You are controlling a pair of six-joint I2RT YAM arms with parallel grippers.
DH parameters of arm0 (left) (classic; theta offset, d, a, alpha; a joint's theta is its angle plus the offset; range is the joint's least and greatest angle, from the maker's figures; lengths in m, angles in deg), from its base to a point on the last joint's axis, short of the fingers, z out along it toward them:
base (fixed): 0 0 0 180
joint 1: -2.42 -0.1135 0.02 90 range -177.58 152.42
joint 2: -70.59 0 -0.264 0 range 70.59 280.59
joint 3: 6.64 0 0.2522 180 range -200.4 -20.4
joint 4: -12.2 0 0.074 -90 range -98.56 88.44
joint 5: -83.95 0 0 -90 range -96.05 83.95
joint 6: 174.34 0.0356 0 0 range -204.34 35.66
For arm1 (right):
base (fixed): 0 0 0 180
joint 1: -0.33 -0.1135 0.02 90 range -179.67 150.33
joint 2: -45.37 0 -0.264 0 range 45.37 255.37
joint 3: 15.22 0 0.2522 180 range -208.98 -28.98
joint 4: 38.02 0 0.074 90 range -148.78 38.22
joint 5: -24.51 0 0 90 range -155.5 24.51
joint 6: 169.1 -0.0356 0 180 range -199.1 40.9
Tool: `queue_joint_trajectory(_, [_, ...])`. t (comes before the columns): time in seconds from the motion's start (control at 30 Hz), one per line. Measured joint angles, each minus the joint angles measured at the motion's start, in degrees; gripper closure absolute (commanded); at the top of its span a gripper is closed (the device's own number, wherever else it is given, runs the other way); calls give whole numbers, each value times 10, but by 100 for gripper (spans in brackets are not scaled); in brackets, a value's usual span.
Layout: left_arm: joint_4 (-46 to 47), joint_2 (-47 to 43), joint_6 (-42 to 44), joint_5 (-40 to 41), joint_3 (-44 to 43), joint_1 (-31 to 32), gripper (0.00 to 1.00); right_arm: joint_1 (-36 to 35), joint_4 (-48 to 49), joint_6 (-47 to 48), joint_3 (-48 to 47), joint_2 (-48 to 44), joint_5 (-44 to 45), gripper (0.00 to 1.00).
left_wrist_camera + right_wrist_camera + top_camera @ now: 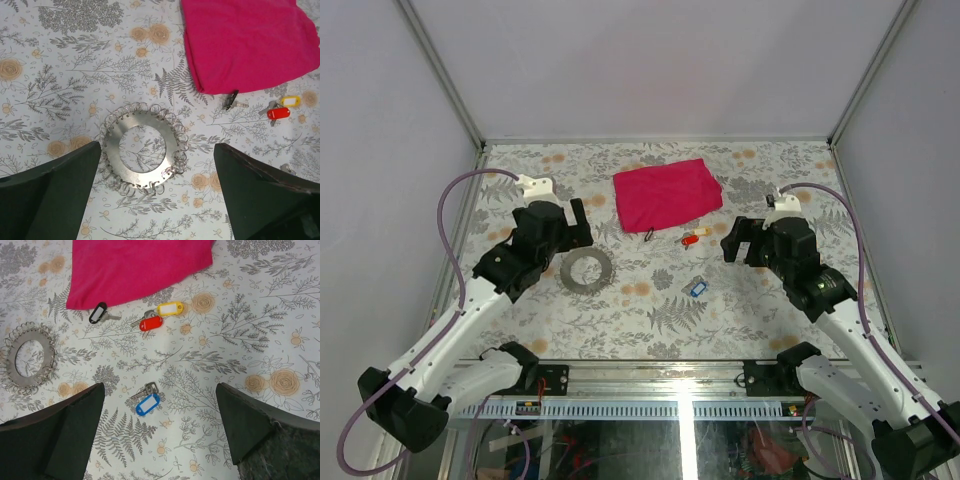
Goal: Put the keys on the keyring
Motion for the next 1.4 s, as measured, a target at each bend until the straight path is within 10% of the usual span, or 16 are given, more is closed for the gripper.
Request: queue_joint_trajectory(1.4, [104,307,1,-227,48,3,0,0,-4,-17,-2,26,-27,0])
